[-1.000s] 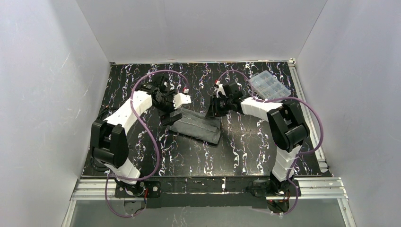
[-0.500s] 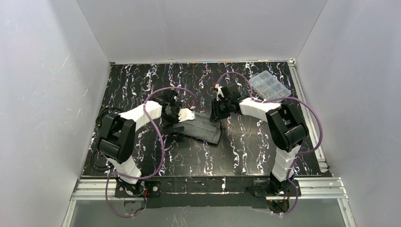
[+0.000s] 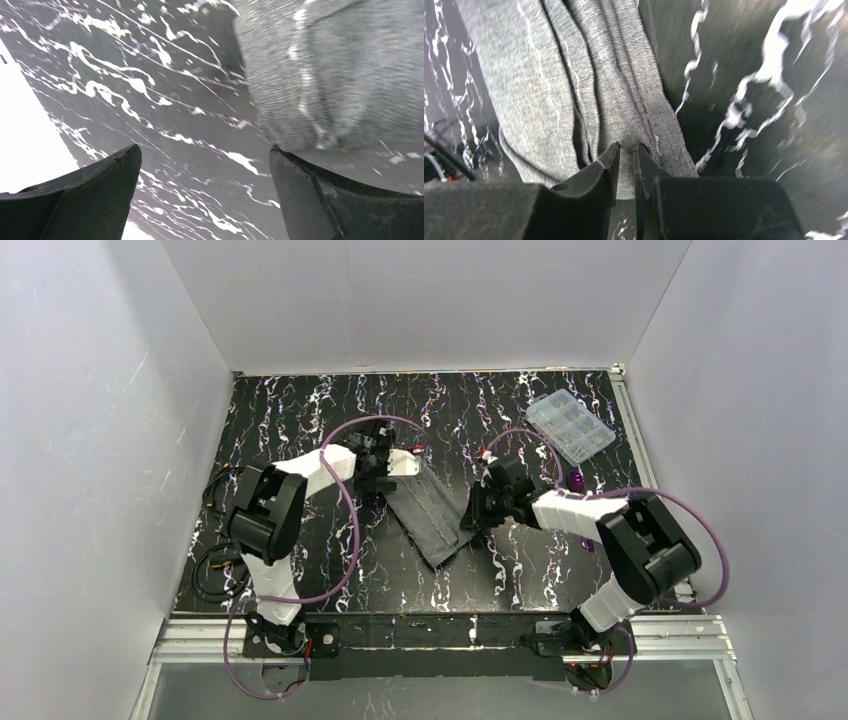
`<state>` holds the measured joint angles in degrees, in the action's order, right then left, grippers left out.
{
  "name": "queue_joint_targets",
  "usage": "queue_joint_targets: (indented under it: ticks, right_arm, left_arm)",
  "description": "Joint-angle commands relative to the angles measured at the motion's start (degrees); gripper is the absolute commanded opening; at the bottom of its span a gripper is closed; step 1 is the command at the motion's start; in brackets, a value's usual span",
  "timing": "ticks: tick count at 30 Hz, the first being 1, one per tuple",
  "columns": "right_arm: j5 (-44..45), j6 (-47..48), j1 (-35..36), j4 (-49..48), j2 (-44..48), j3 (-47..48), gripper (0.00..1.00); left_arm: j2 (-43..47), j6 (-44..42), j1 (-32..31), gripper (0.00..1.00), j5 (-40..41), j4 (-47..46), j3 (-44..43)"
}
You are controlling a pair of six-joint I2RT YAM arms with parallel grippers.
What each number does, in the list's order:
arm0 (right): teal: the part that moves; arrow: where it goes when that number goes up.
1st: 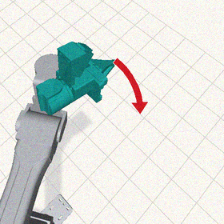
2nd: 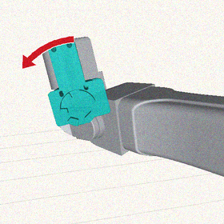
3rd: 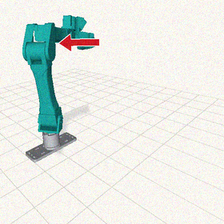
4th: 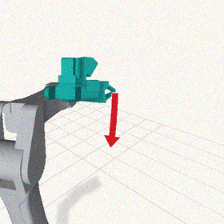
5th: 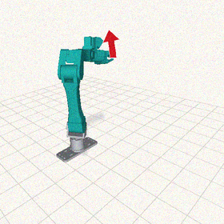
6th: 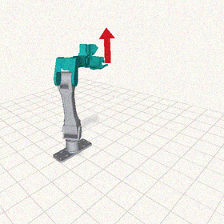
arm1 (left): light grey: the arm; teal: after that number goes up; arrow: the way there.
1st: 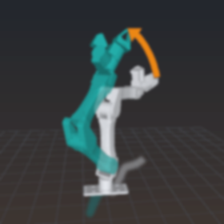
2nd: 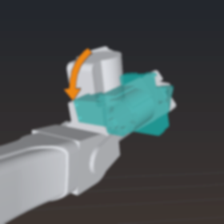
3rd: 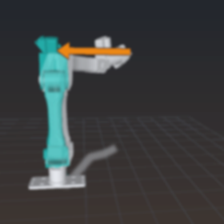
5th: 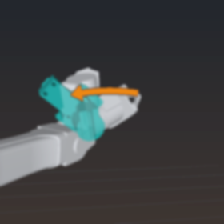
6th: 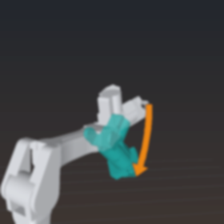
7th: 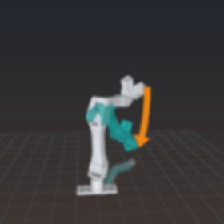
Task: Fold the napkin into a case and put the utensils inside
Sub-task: Rotate the 2/3-rectangle-folded napkin at the center of the board.
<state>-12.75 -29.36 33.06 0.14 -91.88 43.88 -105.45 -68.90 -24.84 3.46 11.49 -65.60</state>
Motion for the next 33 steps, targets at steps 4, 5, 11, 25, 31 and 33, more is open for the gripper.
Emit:
queue_joint_targets:
  ticks: [4,5,11,25,31,33]
  right_arm:
    - [3.5,-12.4,7.1,-3.7,10.0,-9.6,0.25]
    - [4.2,-13.5,7.8,-3.8,11.2,-10.4,0.26]
    - [3.1,-17.7,9.5,-6.5,14.3,-13.7,0.32]
    - [0.3,-6.1,7.9,7.7,13.8,0.0,0.34]
    - [0.9,-0.2,2.9,10.6,9.5,3.7,0.47]
    - [0.8,0.9,2.7,12.2,7.1,4.7,0.50]
  left_arm:
    - [-7.0,0.3,-3.1,0.99,-0.4,-0.4,-9.3]
    - [-7.7,1.0,-3.7,0.98,-0.7,0.1,-10.5]
    - [-11.1,5.1,-6.4,0.98,-2.1,2.4,-15.1]
    - [-2.0,20.6,-1.9,0.98,-10.1,28.7,-28.0]
    - [2.2,26.6,-0.4,0.99,-17.4,38.4,-19.0]
    - [2.7,30.9,-0.5,0.99,-21.4,39.7,-16.8]
